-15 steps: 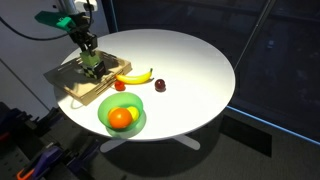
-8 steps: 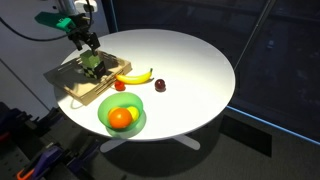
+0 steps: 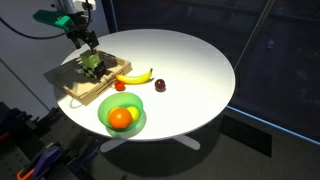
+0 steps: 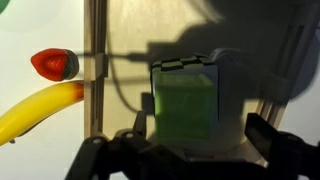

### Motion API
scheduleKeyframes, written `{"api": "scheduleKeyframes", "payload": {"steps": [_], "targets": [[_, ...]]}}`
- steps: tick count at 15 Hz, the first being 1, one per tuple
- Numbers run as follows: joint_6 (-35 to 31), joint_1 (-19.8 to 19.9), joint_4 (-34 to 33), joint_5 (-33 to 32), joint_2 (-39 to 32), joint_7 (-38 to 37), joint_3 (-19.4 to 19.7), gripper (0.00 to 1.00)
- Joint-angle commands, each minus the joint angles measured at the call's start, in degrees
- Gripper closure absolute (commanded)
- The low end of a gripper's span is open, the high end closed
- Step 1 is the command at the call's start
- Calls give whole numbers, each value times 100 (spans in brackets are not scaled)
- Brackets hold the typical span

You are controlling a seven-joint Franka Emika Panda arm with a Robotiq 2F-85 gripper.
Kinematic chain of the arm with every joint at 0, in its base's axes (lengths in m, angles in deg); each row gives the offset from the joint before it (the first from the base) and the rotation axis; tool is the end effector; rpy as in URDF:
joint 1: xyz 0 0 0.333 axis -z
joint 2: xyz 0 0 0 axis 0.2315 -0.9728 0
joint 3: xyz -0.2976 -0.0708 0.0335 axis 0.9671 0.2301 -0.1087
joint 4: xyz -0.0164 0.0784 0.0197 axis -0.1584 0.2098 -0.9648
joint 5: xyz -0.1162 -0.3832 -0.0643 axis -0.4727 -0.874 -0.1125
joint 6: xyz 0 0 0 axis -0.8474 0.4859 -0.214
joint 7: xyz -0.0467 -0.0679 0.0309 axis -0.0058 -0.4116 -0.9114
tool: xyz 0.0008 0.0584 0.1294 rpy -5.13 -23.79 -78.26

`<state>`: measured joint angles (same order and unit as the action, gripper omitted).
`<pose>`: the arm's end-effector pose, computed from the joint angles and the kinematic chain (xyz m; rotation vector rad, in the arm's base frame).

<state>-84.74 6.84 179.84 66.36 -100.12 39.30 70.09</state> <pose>0.5304 0.1204 0.1796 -3.0808 -0.1770 -0.0055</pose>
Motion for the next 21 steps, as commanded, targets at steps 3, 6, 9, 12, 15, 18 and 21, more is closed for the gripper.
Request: {"api": "scheduleKeyframes", "payload": {"steps": [3,6,9,12,15,18,21], "targets": [[340,-36,-9,72,267,-108,-47,0],[450,-88,14,6,393,-241,-45,0],[578,-169,64,-97,543,-469,-13,0],[676,-237,135,-204,723,-741,6,0],[762,-278,208,-373,904,-1008,6,0],[880,-290,287,-570,1091,-1206,-7,0],[929,-274,456,-592,1309,-1200,-47,0]]}}
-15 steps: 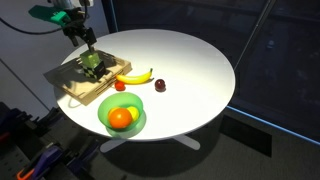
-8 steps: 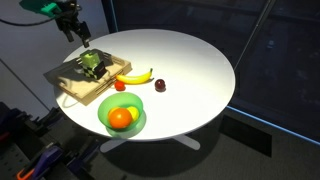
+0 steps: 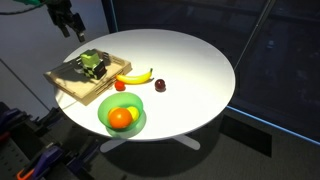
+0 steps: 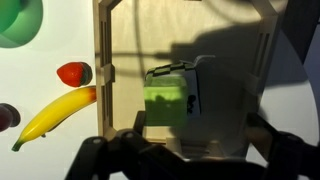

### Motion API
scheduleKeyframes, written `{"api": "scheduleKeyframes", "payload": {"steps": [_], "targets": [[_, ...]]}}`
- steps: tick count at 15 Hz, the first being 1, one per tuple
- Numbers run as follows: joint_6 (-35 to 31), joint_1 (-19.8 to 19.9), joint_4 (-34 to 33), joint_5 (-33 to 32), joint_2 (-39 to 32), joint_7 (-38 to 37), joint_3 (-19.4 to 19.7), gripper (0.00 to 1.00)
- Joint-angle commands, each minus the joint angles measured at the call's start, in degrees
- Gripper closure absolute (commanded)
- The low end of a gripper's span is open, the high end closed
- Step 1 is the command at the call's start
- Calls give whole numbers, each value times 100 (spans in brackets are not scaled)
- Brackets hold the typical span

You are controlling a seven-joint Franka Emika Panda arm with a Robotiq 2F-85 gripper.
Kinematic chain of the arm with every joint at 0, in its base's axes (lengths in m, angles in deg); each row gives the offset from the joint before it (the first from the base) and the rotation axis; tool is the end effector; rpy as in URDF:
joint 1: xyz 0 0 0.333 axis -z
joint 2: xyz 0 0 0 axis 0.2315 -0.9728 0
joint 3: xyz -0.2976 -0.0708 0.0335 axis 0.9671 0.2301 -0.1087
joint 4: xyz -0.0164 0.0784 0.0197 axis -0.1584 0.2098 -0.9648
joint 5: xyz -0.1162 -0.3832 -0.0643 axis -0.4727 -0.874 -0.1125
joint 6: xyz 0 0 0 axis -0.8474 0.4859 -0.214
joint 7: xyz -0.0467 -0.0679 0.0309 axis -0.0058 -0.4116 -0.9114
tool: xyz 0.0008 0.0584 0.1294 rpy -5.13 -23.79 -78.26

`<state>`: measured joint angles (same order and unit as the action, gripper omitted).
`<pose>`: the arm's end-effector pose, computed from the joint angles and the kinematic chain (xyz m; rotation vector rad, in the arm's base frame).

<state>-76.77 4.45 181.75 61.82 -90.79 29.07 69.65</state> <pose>0.5115 0.1405 0.2411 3.1331 0.0826 0.0056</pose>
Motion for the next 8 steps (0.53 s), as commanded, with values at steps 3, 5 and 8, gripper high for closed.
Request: {"api": "scheduleKeyframes", "payload": {"steps": [3,5,8], "targets": [[120,-28,512,-101,624,-148,-40,0],[117,-26,692,-89,807,-151,-75,0],[163,-14,923,-36,1101,-167,-136,0]]}}
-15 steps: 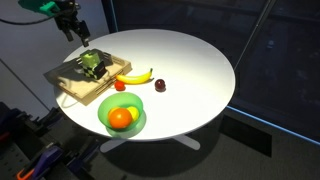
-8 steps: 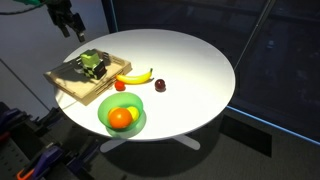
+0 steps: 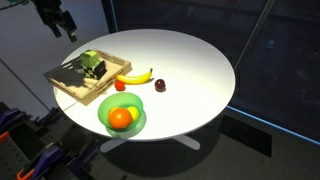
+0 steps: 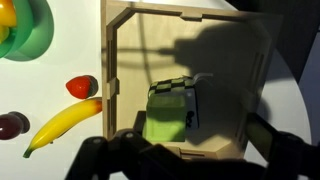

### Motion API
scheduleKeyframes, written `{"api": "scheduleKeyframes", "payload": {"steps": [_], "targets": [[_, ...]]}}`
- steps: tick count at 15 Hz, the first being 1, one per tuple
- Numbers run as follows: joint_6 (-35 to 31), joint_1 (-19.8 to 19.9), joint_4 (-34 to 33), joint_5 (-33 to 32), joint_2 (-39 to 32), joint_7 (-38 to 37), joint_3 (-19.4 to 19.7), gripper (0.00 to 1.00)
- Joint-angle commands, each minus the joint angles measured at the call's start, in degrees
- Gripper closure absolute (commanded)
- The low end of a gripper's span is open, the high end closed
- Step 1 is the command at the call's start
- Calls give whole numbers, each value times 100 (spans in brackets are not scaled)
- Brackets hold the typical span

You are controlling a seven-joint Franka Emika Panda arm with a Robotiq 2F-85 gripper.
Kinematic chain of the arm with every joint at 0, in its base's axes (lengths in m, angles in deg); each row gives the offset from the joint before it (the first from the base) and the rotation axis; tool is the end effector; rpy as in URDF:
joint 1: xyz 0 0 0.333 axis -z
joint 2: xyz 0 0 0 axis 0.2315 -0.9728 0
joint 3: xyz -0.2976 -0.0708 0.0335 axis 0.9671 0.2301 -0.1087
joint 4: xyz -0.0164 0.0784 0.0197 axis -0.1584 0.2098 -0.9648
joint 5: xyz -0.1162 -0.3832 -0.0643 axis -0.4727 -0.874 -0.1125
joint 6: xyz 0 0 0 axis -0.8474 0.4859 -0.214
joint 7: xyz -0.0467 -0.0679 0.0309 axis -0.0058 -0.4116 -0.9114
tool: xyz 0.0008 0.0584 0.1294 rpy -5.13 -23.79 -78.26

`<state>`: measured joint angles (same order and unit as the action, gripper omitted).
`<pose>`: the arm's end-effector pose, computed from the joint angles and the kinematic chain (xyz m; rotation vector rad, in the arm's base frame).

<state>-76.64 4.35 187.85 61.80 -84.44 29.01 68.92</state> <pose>0.4788 0.1383 0.2538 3.1207 0.1049 0.0126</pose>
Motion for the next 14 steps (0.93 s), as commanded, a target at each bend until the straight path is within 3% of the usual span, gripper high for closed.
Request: {"api": "scheduleKeyframes", "payload": {"steps": [1,14], "targets": [[172,3,376,-7,564,-164,-80,0],[1063,1,388,775,1635,-19,-190,0]]}}
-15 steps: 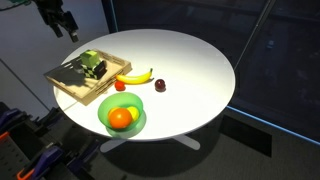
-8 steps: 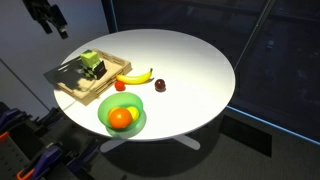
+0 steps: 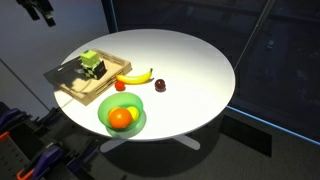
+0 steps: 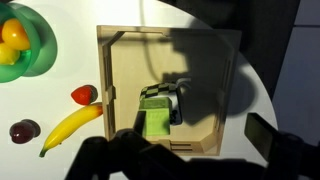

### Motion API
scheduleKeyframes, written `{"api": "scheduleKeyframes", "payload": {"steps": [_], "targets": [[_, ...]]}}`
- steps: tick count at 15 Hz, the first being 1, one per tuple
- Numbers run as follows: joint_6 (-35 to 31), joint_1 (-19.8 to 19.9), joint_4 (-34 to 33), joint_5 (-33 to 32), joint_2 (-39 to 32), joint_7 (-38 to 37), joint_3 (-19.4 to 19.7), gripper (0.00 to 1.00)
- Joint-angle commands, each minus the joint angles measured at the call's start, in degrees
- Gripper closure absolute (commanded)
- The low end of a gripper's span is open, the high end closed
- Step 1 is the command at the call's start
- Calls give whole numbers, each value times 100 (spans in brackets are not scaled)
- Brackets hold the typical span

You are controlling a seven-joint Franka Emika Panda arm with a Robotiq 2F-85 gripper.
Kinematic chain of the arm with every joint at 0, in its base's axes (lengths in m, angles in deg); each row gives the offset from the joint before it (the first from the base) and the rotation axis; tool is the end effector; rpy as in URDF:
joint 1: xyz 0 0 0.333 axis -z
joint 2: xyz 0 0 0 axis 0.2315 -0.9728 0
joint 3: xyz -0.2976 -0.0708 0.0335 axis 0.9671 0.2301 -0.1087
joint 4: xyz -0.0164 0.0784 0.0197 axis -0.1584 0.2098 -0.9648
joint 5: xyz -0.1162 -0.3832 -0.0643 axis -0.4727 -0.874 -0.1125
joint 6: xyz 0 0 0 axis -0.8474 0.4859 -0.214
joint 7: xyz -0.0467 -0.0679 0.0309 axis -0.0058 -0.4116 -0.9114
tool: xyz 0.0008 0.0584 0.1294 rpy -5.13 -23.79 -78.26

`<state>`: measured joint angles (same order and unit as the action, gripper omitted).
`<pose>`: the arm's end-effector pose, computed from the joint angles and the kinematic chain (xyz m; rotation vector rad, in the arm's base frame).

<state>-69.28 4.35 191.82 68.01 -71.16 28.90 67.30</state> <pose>0.4429 0.1440 0.3228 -3.1089 -0.0257 -0.0425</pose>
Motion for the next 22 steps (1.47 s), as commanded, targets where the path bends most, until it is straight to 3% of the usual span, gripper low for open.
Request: {"api": "scheduleKeyframes", "payload": {"steps": [1,13,22], "targets": [[420,8,-25,159,372,-30,-31,0],[1254,18,-147,217,770,-30,-54,0],[1081,48,-81,124,707,13,-79,0]]}}
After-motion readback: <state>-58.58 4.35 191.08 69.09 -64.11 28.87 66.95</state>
